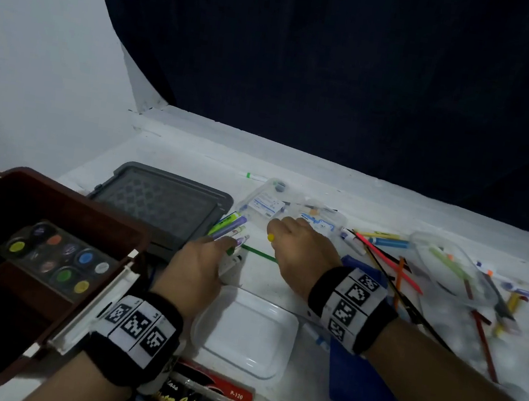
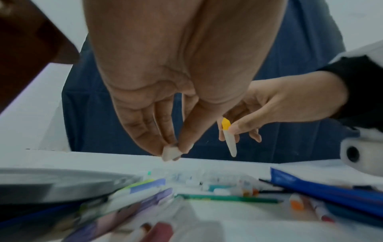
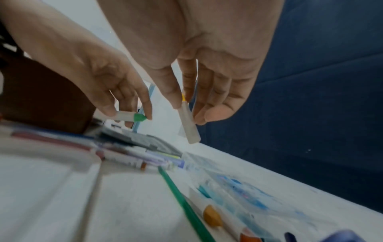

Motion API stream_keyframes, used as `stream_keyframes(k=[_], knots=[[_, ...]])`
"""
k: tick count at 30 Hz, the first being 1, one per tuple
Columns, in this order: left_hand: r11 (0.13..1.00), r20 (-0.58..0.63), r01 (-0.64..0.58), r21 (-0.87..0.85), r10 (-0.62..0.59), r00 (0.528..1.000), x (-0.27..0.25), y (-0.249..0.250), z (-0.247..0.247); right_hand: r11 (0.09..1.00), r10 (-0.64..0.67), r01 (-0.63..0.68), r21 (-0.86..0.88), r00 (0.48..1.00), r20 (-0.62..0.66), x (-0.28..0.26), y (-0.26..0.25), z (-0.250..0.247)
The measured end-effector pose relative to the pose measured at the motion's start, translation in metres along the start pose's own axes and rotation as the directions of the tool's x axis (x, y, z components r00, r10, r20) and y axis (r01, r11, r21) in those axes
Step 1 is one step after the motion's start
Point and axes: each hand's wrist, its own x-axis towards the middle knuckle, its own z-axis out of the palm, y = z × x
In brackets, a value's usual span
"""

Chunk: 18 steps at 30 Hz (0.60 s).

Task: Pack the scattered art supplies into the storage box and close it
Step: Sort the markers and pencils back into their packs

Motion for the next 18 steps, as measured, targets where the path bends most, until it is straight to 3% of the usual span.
stream_keyframes(k=[6,11,18], knots=[[0.954,-0.086,-0.199,-0.225,0.184,0.979,-0.031,0.034,-0.026,0.921,0.165,-0.118,0.371,0.981,-0.1,-0.077,-0.009,-0.035],[0.849,0.157,-0.076,-0.523,0.183,0.971,-0.078,0.047,-0.019,0.734,0.361,-0.264,0.626,0.932,-0.031,-0.151,-0.029,-0.033],[0.896,0.344,-0.164,-0.413,0.32,0.883,-0.113,0.052,0.015,0.505,0.451,-0.466,0.726,0.86,0.239,-0.209,-0.06,0.002]])
